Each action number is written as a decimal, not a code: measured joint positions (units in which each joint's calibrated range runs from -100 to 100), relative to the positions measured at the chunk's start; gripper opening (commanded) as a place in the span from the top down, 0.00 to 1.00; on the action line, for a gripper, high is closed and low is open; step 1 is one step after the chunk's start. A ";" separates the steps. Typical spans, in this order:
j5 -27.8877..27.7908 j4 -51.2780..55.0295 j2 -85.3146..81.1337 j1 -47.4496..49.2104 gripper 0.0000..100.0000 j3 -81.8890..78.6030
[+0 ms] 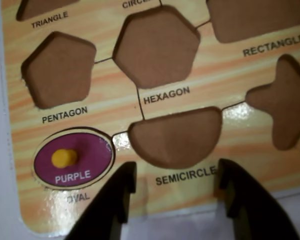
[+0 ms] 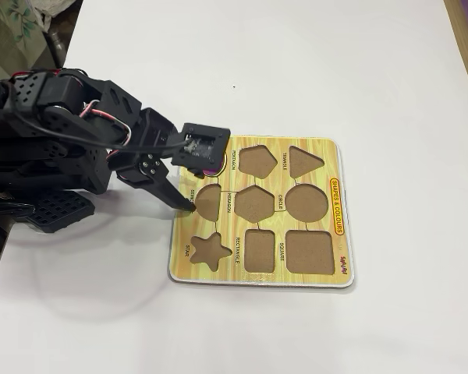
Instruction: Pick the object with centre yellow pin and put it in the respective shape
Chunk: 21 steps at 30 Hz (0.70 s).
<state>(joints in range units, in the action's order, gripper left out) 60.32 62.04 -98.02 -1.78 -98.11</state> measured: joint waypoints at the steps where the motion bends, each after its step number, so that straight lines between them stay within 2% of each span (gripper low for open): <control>1: 0.00 0.00 -0.52 0.00 0.81 -0.18; 21: -0.16 9.34 -1.29 0.00 0.81 -0.18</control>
<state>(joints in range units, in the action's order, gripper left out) 60.17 71.38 -99.31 -1.78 -98.29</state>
